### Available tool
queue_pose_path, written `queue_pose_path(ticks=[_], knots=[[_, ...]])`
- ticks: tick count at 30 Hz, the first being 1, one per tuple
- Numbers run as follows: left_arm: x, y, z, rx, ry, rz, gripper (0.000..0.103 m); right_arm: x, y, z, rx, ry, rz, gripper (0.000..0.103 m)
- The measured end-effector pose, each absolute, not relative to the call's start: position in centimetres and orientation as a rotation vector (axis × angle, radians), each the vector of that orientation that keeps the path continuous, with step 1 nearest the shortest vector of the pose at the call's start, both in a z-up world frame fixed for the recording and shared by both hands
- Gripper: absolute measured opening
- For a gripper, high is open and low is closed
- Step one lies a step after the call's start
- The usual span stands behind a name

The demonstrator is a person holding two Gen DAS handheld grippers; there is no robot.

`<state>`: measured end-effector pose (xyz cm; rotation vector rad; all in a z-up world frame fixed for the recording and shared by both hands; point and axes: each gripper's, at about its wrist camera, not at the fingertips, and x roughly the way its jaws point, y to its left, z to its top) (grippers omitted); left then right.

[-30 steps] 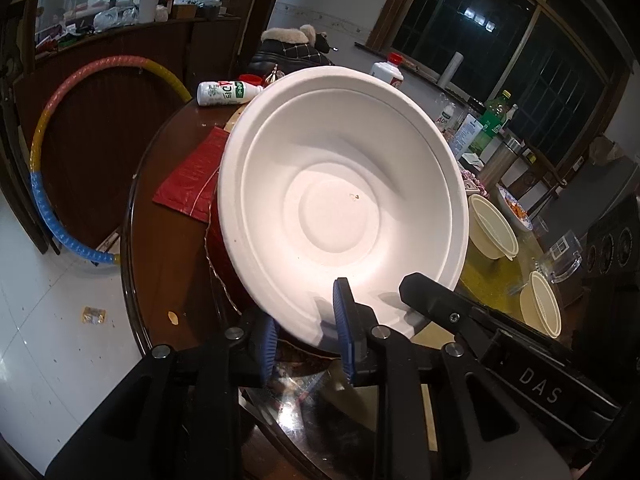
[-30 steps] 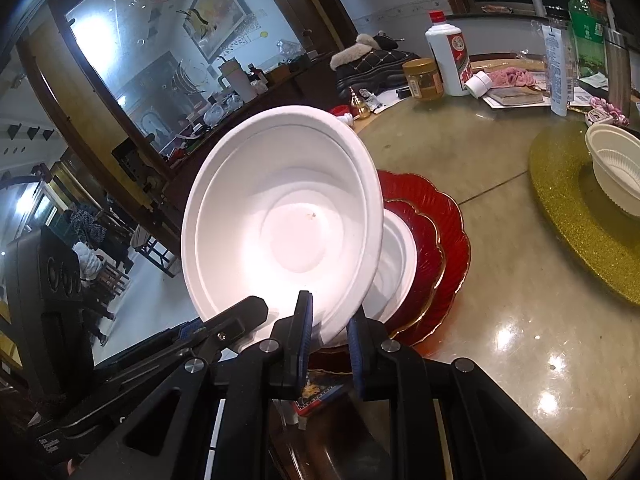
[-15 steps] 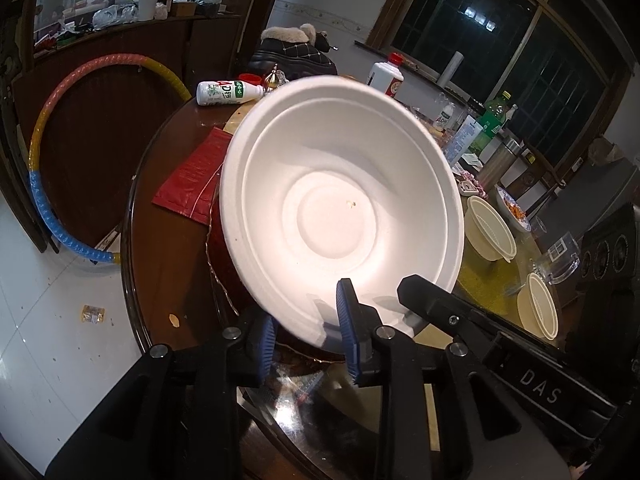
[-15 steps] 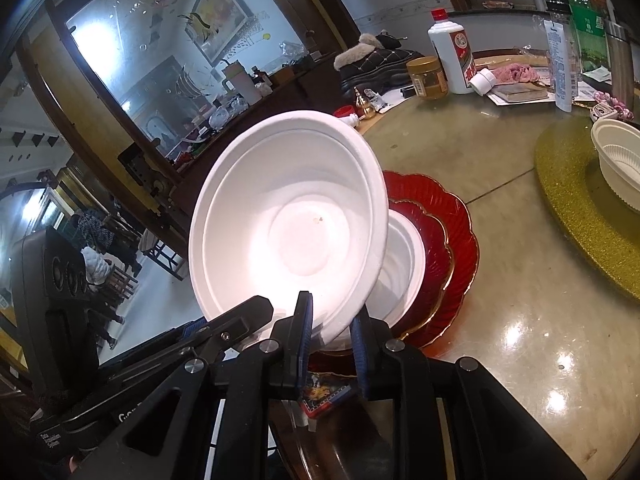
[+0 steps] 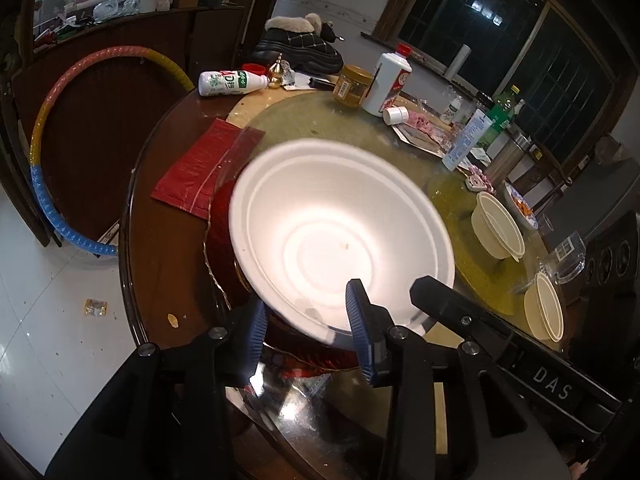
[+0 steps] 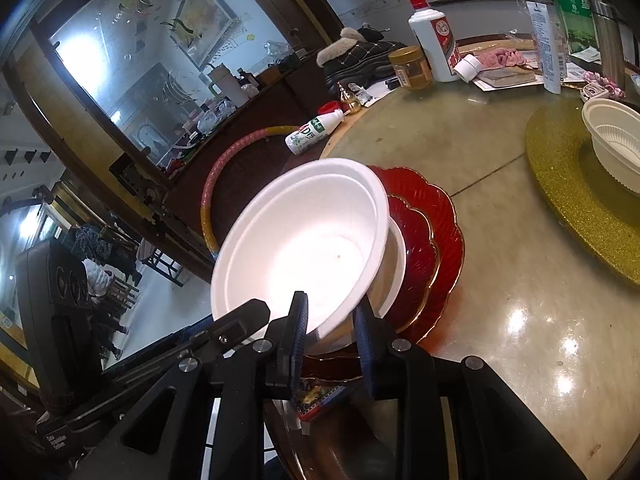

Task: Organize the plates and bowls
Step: 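Lower the second white bowl with both grippers into the first white bowl, then open both grippers and pull them away from the stacked bowls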

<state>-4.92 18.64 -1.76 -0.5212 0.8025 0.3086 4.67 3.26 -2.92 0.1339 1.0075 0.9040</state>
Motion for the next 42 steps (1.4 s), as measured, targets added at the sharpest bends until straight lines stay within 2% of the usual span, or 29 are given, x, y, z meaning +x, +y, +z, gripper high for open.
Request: queue_pose_path(ticks=[3, 4, 5, 6, 7, 10, 19, 22, 24, 33, 42], knots=[[-5.0, 18.7, -1.4, -0.516, 0.793, 0.318, 0.044, 5.0, 2.9, -3.0, 0.157, 1.012, 0.902, 0.034], [-5.2, 18.7, -1.3, -0.517, 0.79, 0.323, 0.048, 5.1, 2.9, -3.0, 0.164, 1.014, 0.901, 0.038], [-5.3, 18.7, -1.2, -0.522, 0.788, 0.329, 0.055, 5.3, 2.7, -3.0, 0.175, 1.015, 0.896, 0.042], [-5.5, 18.8, -1.1, -0.529, 0.784, 0.331, 0.06, 5.4, 2.5, -3.0, 0.188, 1.011, 0.889, 0.051], [-5.6, 18.9, -1.1, -0.535, 0.779, 0.33, 0.061, 5.5, 2.3, -3.0, 0.199, 1.007, 0.884, 0.058], [-5.9, 19.3, -0.7, -0.552, 0.762, 0.335, 0.061, 5.7, 1.7, -2.7, 0.232, 0.997, 0.884, 0.067], [-5.8, 17.6, 2.1, -0.46, 0.667, 0.376, 0.061, 7.5, -2.4, -1.8, 0.357, 0.937, 0.821, 0.069], [-4.4, 15.7, 3.1, -0.403, 0.651, 0.33, 0.067, 8.6, -4.8, -1.7, 0.4, 0.924, 0.769, 0.069], [-3.2, 14.1, 3.5, -0.36, 0.655, 0.295, 0.074, 9.4, -7.0, -1.6, 0.427, 0.914, 0.717, 0.072], [5.1, 6.9, 1.6, -0.294, 0.854, 0.069, 0.075, 12.3, -15.5, -1.6, 0.534, 0.91, 0.529, 0.092], [10.5, 3.3, 0.1, -0.25, 0.913, 0.097, 0.075, 15.6, -19.8, 0.1, 0.512, 0.869, 0.461, 0.095]])
